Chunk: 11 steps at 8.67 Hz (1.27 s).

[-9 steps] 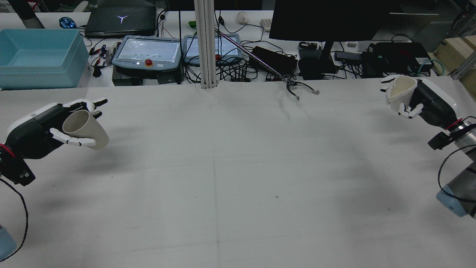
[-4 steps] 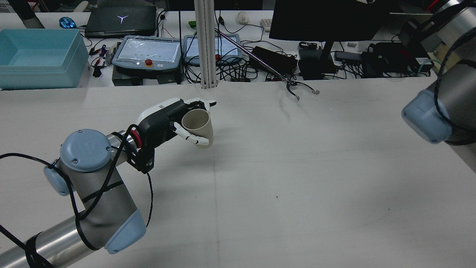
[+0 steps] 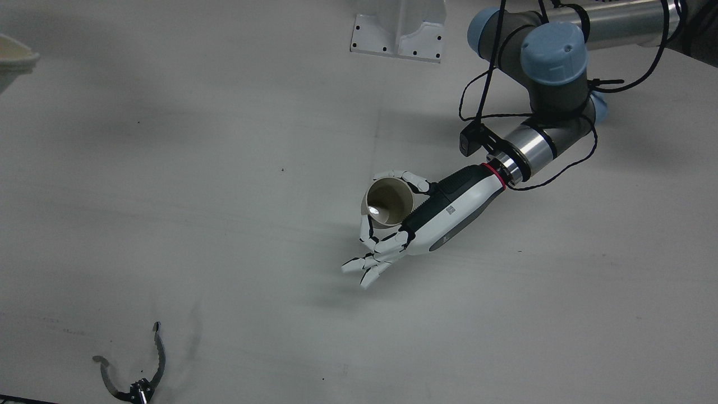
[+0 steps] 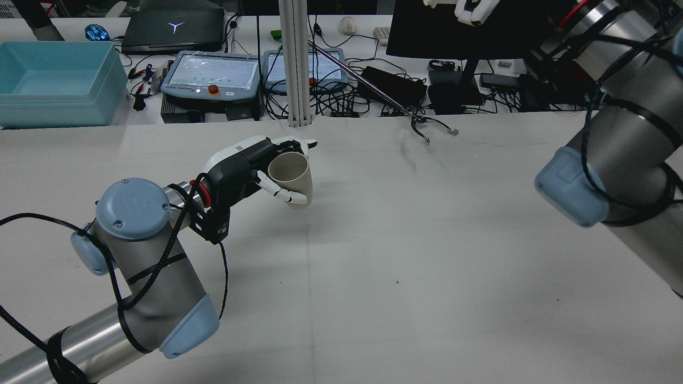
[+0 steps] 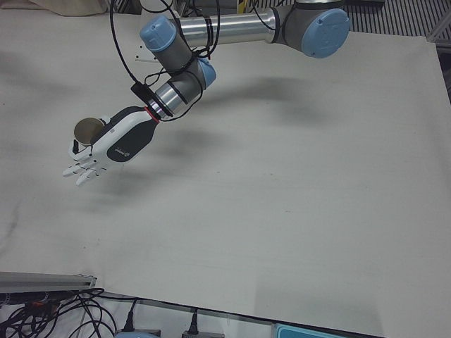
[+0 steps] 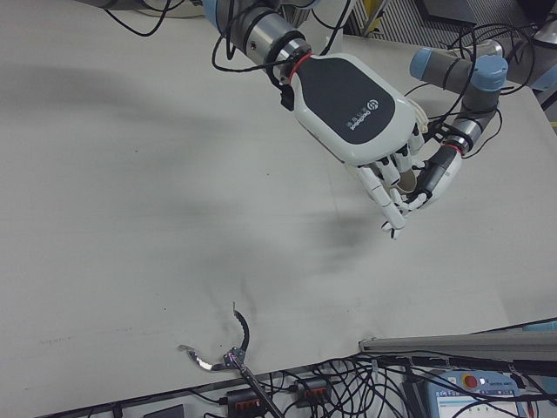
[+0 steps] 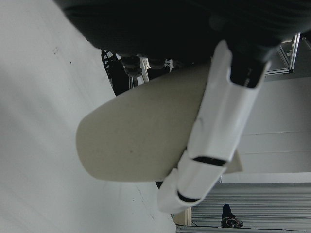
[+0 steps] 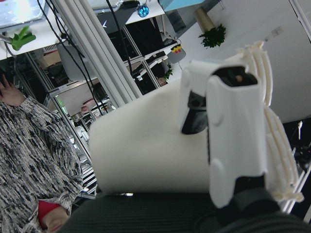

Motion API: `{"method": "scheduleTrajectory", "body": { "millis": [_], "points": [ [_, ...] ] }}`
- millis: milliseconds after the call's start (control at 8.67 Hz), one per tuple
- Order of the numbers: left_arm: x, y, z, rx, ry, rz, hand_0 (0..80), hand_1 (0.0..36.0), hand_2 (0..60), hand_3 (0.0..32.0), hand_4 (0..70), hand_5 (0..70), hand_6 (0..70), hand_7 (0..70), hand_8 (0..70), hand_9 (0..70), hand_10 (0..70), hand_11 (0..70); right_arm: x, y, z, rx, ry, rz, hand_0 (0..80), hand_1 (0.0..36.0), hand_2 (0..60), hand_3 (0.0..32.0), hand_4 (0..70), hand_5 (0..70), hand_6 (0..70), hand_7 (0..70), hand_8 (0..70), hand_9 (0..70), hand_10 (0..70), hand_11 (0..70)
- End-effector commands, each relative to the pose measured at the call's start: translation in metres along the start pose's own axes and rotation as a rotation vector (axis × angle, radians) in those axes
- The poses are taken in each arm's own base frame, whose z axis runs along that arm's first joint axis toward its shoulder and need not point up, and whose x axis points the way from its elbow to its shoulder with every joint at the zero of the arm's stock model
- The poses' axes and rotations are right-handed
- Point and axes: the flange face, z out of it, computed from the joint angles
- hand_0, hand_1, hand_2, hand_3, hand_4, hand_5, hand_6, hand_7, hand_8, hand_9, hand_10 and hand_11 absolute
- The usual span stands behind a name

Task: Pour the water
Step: 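Move both cups toward the table center, right cup above the left cup, then tilt the white cup in the right hand over the beige cup's opening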

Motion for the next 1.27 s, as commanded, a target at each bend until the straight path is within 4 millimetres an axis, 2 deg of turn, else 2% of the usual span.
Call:
{"method": "scheduleTrajectory", "body": {
  "millis": [0,115,231,346,462,577,692,808,923,1038,1154],
  "points": [
    [0.02,0.001,-0.005,0.008,0.021,0.011,80.0,36.0,60.0,0.0,23.3,70.0,11.8,9.8,1.4,0.5,2.5,8.4,0.053,0.059,0.001,-0.01,0.082,-0.095,80.0,36.0,60.0,0.0,62.2,24.2,67.3,70.0,45.8,62.8,0.0,1.5],
    [0.023,0.005,-0.007,0.003,0.026,0.011,80.0,36.0,60.0,0.0,23.3,70.0,11.5,9.4,1.3,0.4,2.4,8.2,0.062,0.068,0.005,-0.004,0.094,-0.104,80.0,36.0,60.0,0.0,60.0,24.1,65.8,70.0,45.1,61.7,0.0,1.3],
    [0.025,0.01,-0.008,0.002,0.027,0.012,80.0,36.0,60.0,0.0,23.4,70.0,11.4,9.3,1.3,0.4,2.4,8.2,0.061,0.076,0.017,-0.008,0.092,-0.099,80.0,36.0,60.0,0.0,59.5,24.2,65.3,70.0,45.2,61.8,0.0,2.1],
    [0.027,0.012,-0.009,-0.002,0.03,0.01,80.0,36.0,60.0,0.0,23.4,70.0,11.5,9.4,1.3,0.4,2.3,8.0,0.055,0.077,0.017,-0.009,0.079,-0.094,80.0,36.0,60.0,0.0,56.7,24.2,63.7,70.0,44.9,61.1,0.0,2.6],
    [0.035,0.019,-0.014,-0.024,0.042,0.007,80.0,36.0,60.0,0.0,23.1,70.0,11.5,9.4,1.3,0.4,2.2,8.1,0.037,0.061,0.008,0.011,0.038,-0.062,80.0,36.0,60.0,0.0,53.8,24.1,62.7,70.0,44.3,60.3,0.0,2.3],
    [0.042,0.022,-0.02,-0.043,0.043,0.004,80.0,36.0,60.0,0.0,22.7,70.0,11.3,9.2,1.3,0.4,2.3,8.1,0.035,0.033,-0.012,0.062,0.011,0.085,80.0,36.0,60.0,0.0,47.9,24.2,60.4,70.0,44.1,59.8,0.0,2.8],
    [0.049,0.007,-0.037,-0.046,0.014,0.013,80.0,36.0,60.0,0.0,21.7,70.0,11.1,8.9,1.4,0.3,2.6,8.6,0.05,-0.017,-0.034,0.132,-0.043,0.275,80.0,36.0,60.0,0.0,37.7,24.8,58.1,70.0,44.8,60.3,1.9,7.5],
    [0.057,-0.016,-0.061,-0.045,0.029,0.015,80.0,36.0,60.0,0.0,21.6,70.0,11.9,9.8,1.7,0.5,3.5,9.9,0.049,-0.075,-0.055,0.175,-0.121,0.376,80.0,36.0,60.0,0.0,33.8,25.6,59.6,70.0,46.4,62.3,5.2,12.4],
    [0.053,-0.044,-0.087,-0.032,0.031,-0.022,80.0,36.0,60.0,0.0,21.3,70.0,11.5,9.4,1.7,0.4,3.7,10.2,0.05,-0.113,-0.075,0.221,-0.133,0.467,80.0,36.0,60.0,0.0,30.2,26.0,60.0,70.0,47.0,62.8,7.0,15.1],
    [0.052,-0.073,-0.111,-0.014,0.035,-0.054,80.0,36.0,60.0,0.0,21.9,70.0,11.6,9.4,1.7,0.4,3.7,10.2,0.061,-0.155,-0.112,0.293,-0.129,0.568,80.0,36.0,60.0,0.0,31.9,26.5,63.0,70.0,48.6,65.2,8.9,17.8],
    [0.068,-0.116,-0.143,0.007,0.073,-0.065,80.0,36.0,60.0,0.0,22.5,70.0,11.7,9.5,1.7,0.5,3.7,10.2,0.073,-0.191,-0.154,0.355,-0.129,0.65,80.0,36.0,60.0,0.0,27.9,26.9,62.3,70.0,48.9,65.4,10.3,19.9]
  ]
}}
